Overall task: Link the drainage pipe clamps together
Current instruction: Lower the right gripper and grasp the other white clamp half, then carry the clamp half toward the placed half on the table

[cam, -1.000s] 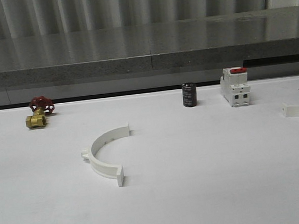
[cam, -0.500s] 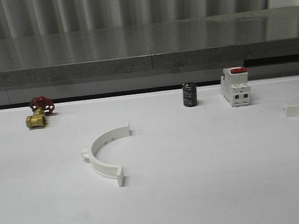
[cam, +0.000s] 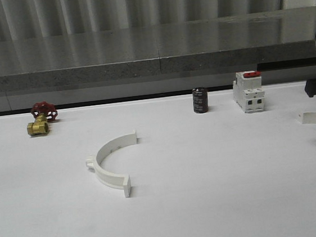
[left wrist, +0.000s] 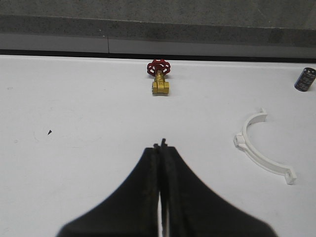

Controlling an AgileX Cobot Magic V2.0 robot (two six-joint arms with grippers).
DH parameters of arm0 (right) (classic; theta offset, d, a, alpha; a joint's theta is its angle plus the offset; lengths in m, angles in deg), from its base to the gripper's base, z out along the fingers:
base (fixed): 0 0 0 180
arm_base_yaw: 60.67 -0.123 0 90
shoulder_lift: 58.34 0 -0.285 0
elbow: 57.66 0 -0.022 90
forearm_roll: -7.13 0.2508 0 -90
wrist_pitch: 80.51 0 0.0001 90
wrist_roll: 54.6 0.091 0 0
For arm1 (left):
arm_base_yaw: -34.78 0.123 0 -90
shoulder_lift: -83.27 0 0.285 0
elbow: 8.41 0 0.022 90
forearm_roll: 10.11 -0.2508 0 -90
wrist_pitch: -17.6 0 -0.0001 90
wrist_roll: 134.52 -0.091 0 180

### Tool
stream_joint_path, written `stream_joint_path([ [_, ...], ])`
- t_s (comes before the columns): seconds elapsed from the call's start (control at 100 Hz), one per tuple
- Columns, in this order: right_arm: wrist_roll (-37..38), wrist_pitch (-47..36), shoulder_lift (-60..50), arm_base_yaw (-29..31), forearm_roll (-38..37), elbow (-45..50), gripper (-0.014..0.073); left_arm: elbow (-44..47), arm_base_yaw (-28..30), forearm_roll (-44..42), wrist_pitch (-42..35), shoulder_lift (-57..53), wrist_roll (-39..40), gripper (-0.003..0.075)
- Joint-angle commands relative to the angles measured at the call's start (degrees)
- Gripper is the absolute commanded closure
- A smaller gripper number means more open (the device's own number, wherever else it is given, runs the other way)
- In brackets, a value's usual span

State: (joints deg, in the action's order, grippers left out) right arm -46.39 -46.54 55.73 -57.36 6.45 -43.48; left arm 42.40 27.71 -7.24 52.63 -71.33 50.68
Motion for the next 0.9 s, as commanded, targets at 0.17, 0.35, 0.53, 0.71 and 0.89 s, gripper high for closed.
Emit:
stream_joint_path([
  [0.17, -0.7, -0.8, -1.4, 0.4, -0.3, -1.6, 0.0089, -1.7, 0.1, 0.1, -3.9, 0.5, -0.1, 0.0740],
  [0.35, -0.7, -0.7, -1.4, 0.4, -0.3, -1.6, 0.0260, -1.7, 0.1, 0.1, -3.9, 0.5, -0.1, 0.0740],
  [0.53, -0.7, -0.8, -1.4, 0.4, -0.3, -1.6, 0.0532, -1.7, 0.1, 0.1, -3.9, 0.5, -0.1, 0.0740],
  [0.71, -0.7, -0.8, -1.4, 0.4, -0.3, -1.6, 0.0634, -1.7, 0.1, 0.1, -3.9, 0.5, -0.1, 0.0740],
  [0.89, -0.7, -1.1, -1.4, 0.4, -0.3, -1.6, 0.0632, -1.7, 0.1, 0.1, -3.9, 0.5, -0.1, 0.0740],
])
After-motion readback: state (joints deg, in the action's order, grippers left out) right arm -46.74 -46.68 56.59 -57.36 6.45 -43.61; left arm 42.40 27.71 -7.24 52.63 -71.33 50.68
